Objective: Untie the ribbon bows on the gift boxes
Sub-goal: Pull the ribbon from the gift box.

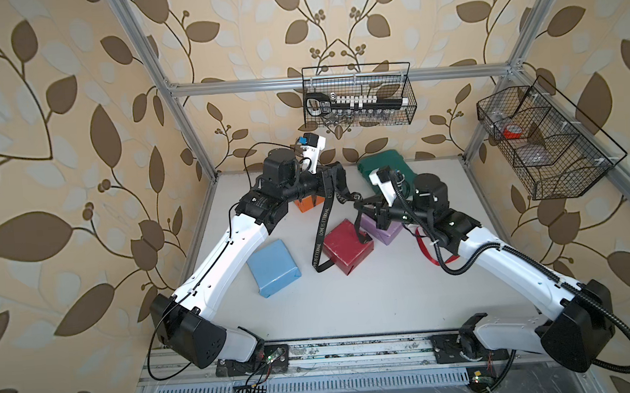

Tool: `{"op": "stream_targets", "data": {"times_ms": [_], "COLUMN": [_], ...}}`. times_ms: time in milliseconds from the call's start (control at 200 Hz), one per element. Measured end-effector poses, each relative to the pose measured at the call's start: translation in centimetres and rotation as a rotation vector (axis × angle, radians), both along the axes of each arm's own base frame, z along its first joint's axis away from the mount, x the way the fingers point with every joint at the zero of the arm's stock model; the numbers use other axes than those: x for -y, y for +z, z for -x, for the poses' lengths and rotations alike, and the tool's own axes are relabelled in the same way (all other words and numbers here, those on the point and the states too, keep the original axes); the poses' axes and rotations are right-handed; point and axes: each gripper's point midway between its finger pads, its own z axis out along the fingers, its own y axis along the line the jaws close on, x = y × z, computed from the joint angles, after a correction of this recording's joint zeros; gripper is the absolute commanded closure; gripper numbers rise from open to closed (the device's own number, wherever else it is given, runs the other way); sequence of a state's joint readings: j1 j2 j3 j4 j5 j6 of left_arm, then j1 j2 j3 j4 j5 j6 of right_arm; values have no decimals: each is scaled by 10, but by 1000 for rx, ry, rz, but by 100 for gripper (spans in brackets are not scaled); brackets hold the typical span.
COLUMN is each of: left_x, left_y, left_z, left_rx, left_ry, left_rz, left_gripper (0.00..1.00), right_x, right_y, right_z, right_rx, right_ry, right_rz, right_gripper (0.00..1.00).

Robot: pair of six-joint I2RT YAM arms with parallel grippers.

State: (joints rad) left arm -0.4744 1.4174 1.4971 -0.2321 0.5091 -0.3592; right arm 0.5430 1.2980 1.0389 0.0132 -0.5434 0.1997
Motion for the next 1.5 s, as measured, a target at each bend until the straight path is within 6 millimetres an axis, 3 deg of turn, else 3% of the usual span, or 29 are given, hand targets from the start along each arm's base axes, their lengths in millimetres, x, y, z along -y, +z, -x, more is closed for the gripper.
{"op": "stream_targets", "data": {"times_ms": [80,190,450,535,770,915,1045,1175,1355,1500], "left_x": [0,1,1,1,2,2,1,-2,-1,-1], "left_y": [2,3,4,4,6,6,4,3,4,8], "left_z": [0,1,1,1,1,0,-1,-4,-4,-5], "left_rx": [-7,-24,-47,-52,-61,-58,-60,-54,-57,-58], "left_ry": [0,1,4,4,5,9,18,38,38,42], "left_rz": [12,24,47,51,65,67,63,53,62,78], "left_gripper": [100,100,100,100,100,100,100,100,100,100], "right_x": [-18,-38,-55,-61,-75,-82,-90,-91,-90,-95], "right_y": [-20,-27,-31,-36,-50,-43,-32,-33,-32,-40], "right_z": [9,14,1,-1,-7,-6,-1,3,2,-8], "right_rx": [-56,-69,-50,-50,-80,-88,-71,-66,-69,-91], "right_ry": [55,107,129,138,146,157,183,195,184,161], "right_rz": [9,-7,-66,-72,-92,-125,-143,-140,-145,-138], "right_gripper": [99,95,60,54,62,47,42,36,42,83]}}
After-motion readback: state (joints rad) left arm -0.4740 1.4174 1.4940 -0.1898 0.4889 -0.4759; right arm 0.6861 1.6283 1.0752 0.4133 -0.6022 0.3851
